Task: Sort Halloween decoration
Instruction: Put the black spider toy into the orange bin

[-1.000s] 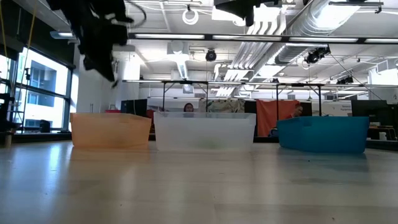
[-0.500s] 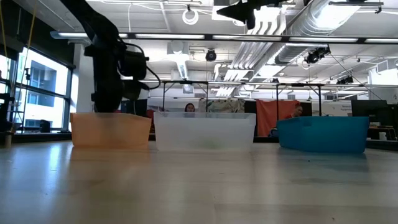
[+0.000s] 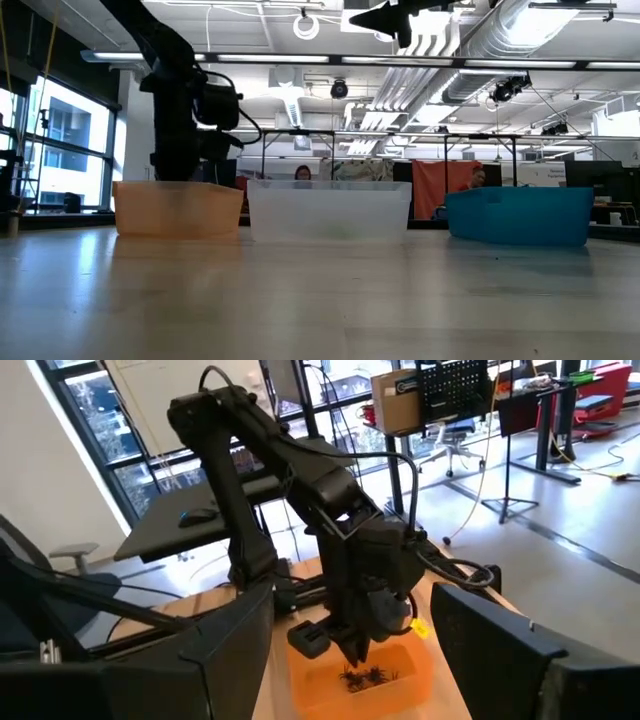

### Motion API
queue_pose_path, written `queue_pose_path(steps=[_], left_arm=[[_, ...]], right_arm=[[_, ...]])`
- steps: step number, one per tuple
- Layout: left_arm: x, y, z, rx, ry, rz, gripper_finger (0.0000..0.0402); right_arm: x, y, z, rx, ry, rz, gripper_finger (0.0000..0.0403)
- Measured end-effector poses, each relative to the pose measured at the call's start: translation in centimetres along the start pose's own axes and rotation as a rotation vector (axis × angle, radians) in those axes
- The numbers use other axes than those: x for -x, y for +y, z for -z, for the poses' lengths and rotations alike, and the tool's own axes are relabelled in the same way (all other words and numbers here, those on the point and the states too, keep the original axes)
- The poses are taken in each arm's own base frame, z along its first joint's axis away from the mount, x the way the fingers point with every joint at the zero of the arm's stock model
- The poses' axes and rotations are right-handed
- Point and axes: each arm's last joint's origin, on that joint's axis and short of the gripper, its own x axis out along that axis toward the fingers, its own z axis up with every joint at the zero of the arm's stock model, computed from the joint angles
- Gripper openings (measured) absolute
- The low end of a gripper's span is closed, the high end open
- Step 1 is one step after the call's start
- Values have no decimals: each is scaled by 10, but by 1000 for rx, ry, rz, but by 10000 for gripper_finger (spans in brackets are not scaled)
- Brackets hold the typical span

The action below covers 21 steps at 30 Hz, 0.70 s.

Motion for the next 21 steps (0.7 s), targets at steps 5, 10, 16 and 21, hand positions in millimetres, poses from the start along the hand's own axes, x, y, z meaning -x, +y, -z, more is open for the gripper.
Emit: queue_pose_path(steps=[5,10,16,21], left_arm=[[34,-2,-6,-42,-29,-12,113],[100,-10,-7,-41,-335,16,178],[161,-27,19,-33,-883,127,208],[179,-36,49,2,-1120,183,206]], right_arm=[[0,1,-2,-32,-22,-5,266],[0,4,2,-128,-9,65,266],[-11,-1,23,-275,69,267,266],[-33,-16,51,-507,150,380,266]])
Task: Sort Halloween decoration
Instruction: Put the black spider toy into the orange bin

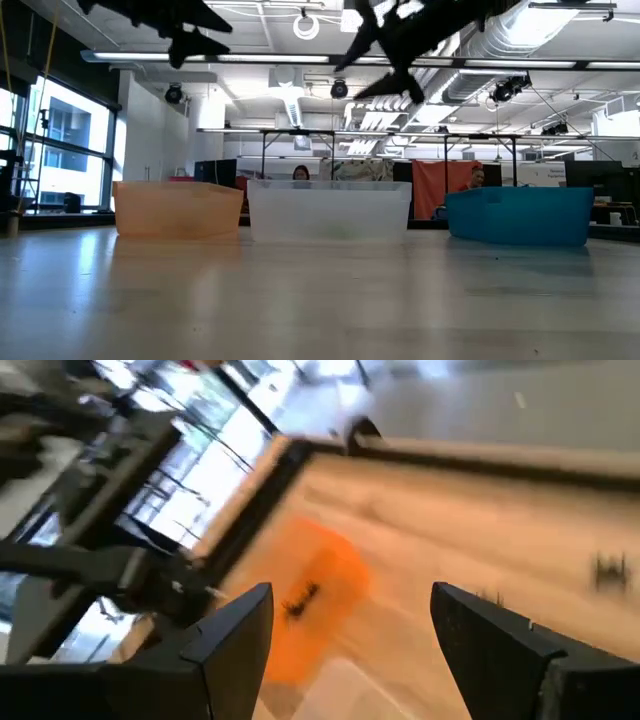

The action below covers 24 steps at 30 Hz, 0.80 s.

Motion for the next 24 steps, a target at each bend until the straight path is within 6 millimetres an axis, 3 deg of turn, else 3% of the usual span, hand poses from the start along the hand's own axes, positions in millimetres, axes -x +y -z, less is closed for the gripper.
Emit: queue_pose_path(steps=[7,11,16,24], left_arm=[[26,-6,11,30,-92,-63,203],[31,-8,12,25,-111,-58,202],[30,-8,12,24,-110,-58,202],[30,-8,12,25,-108,-58,202]], right_arm=[[-68,-24,25,-98,231,298,266],[-112,-40,31,-81,379,504,266],[-164,-51,32,-89,447,592,266],[-210,-55,32,-89,500,694,261]])
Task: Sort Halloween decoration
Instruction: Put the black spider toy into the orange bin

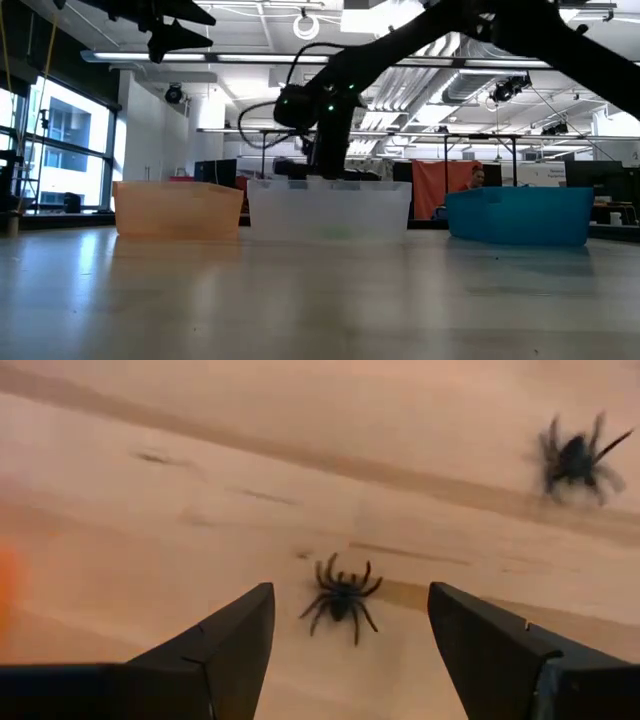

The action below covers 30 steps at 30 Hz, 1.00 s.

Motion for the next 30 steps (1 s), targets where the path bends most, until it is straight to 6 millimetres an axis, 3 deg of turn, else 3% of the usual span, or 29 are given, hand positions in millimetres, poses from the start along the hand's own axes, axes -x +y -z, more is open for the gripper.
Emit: queue_pose_path(steps=[4,9,19,30], left_arm=[[0,0,0,0,3,14,202],[0,0,0,-1,3,17,202],[2,-1,-1,-13,-6,18,202],[5,-2,-2,-18,-22,21,202]], right_arm=[[-16,5,1,10,43,81,241],[-13,11,1,26,29,108,197],[-19,0,9,96,149,145,16],[-7,1,18,265,170,169,1]])
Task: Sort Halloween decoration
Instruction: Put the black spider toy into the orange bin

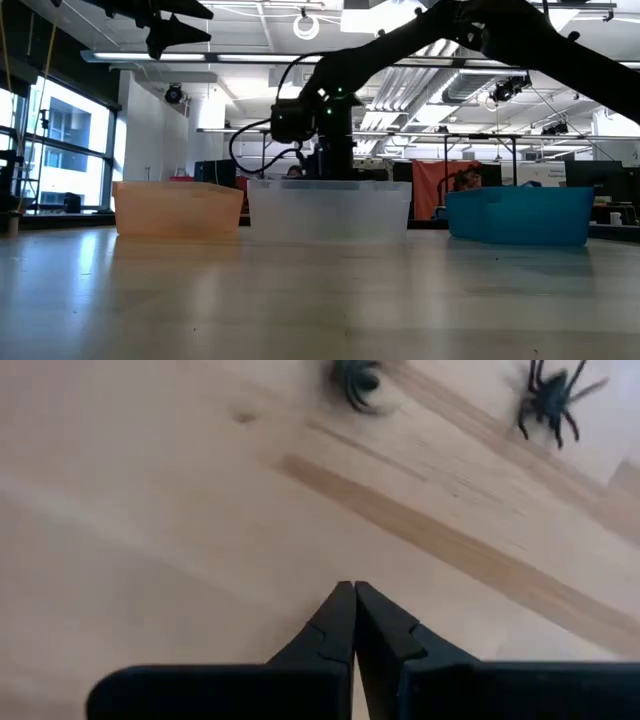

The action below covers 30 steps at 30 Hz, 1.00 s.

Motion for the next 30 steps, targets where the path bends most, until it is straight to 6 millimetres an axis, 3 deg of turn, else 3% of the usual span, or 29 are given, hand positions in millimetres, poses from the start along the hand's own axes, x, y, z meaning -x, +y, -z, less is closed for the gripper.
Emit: queue_pose_path(steps=[8,14,18,22,27,30], left_arm=[[0,0,0,0,-1,-1,202],[1,0,0,4,-1,-1,202],[1,0,0,23,-1,-2,202],[1,0,0,26,-1,-1,202],[1,0,0,27,-3,-9,202],[1,0,0,27,-7,-24,202]], right_arm=[[35,1,11,229,-79,65,0],[66,-16,-2,321,-152,20,0],[64,-53,-29,241,-109,-10,0],[50,-91,-55,74,9,-181,0],[45,-106,-68,42,-36,-165,2],[39,-111,-73,11,-2,-231,26]])
